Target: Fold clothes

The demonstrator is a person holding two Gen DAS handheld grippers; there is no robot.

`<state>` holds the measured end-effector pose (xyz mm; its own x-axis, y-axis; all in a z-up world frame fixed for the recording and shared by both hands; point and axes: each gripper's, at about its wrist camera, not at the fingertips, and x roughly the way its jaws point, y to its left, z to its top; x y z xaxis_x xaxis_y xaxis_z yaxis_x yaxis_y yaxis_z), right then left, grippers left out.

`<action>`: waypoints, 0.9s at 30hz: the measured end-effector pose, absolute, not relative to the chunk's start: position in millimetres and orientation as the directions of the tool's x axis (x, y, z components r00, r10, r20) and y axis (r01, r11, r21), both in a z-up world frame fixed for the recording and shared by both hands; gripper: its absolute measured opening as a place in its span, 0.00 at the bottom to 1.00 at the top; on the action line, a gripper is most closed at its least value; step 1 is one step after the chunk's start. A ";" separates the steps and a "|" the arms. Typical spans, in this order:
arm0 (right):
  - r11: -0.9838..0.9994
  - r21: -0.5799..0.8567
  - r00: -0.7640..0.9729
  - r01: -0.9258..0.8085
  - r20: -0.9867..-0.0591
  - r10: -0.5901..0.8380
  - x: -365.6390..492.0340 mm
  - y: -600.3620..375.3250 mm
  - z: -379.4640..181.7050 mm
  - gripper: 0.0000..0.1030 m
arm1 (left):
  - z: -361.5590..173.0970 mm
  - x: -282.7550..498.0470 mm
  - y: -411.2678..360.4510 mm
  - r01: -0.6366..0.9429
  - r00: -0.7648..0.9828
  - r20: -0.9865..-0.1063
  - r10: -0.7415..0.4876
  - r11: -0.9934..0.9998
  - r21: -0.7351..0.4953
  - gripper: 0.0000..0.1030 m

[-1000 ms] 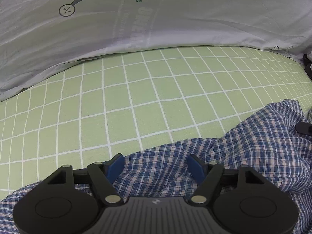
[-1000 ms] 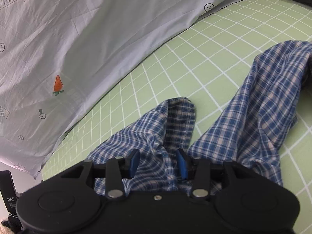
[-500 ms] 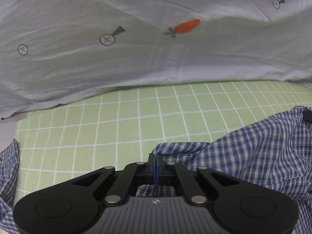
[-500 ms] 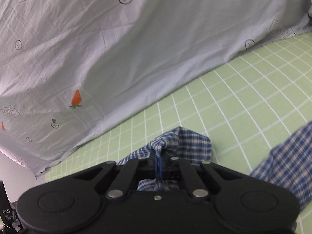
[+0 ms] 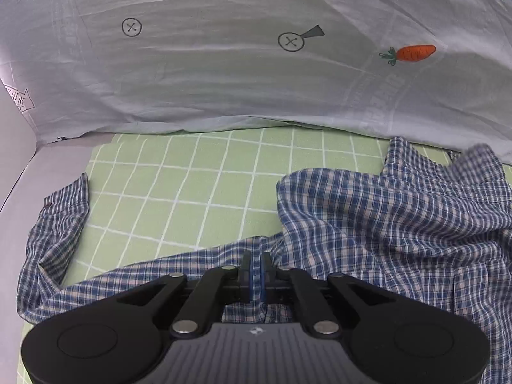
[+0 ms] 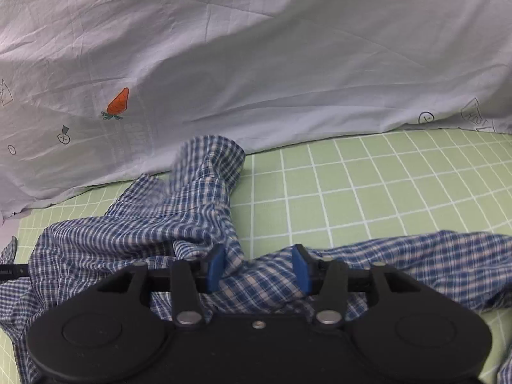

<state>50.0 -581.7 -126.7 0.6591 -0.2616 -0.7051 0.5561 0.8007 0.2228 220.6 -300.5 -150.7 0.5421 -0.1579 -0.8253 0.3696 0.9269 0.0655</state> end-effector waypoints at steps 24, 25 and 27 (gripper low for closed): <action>0.837 0.422 0.781 0.347 -0.625 -0.008 171.3 -627.2 -151.0 0.06 | -169.7 264.8 -330.7 0.395 0.539 -0.814 -0.214 0.919 0.020 0.38; 0.844 0.429 0.820 0.323 -0.572 -0.023 172.6 -632.0 -141.0 0.06 | -169.1 265.8 -329.2 0.388 0.546 -0.809 -0.217 0.922 0.015 0.38; 0.828 0.452 0.871 0.332 -0.484 -0.085 173.7 -646.6 -125.6 0.06 | -168.0 267.4 -325.7 0.370 0.560 -0.798 -0.223 0.929 0.001 0.41</action>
